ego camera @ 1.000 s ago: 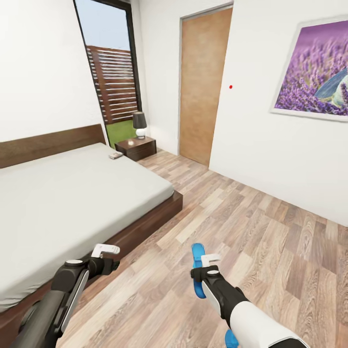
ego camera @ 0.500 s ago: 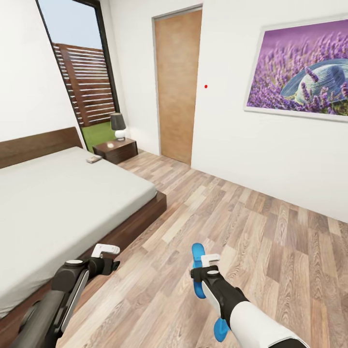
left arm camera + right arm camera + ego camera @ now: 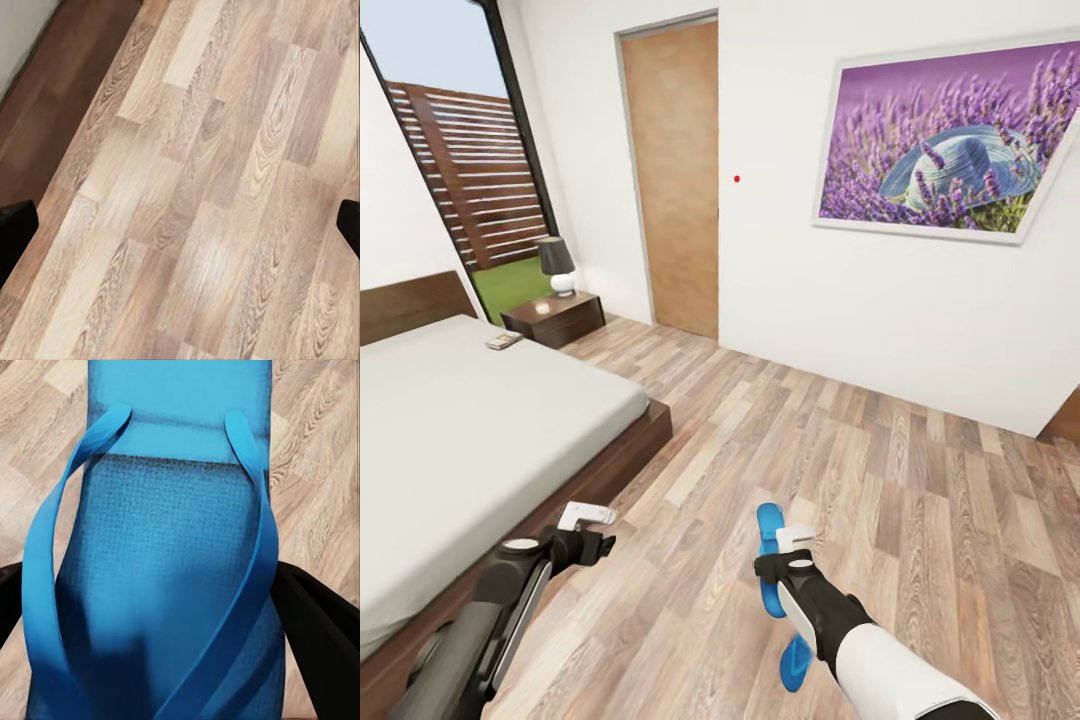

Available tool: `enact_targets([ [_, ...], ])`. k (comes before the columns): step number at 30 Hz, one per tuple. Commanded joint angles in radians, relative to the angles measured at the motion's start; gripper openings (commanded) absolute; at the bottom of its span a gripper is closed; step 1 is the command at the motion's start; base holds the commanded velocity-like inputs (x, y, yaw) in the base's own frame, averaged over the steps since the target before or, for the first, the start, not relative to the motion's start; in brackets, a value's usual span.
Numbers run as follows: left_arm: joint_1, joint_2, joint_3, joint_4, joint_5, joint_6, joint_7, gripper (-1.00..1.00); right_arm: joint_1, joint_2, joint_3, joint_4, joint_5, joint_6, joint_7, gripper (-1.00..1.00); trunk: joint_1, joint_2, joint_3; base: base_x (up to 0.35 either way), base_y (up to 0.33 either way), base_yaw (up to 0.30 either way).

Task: In the bedroom, move the book from the bed onto either nightstand, and place the two sandals side by side next to the bed.

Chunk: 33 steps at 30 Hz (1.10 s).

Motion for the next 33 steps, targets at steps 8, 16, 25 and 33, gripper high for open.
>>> enact_targets([
  [8,-0.002,-0.001,-0.001,0.181,-0.004,-0.077,-0.007,1.00,0.001,-0.001,0.008,-0.001,-0.005,0.006,-0.007,-1.00,0.001,-0.002,-0.002,0.000,0.000,-0.252],
  [16,-0.007,-0.031,0.007,0.775,0.009,-0.452,-0.005,1.00,0.018,-0.007,0.005,-0.002,-0.009,0.000,-0.009,-1.00,0.001,-0.002,-0.002,0.000,0.000,-0.267],
  [25,-0.008,-0.032,0.015,0.875,0.011,-0.551,-0.005,1.00,0.079,-0.015,0.000,-0.001,-0.010,-0.055,-0.009,-1.00,0.001,-0.002,-0.002,0.000,0.000,-0.273],
  [33,-0.007,-0.029,0.022,0.885,0.010,-0.594,0.001,1.00,0.135,-0.025,-0.002,-0.001,-0.008,-0.105,-0.009,-1.00,0.001,-0.002,-0.002,0.000,0.000,-0.273],
])
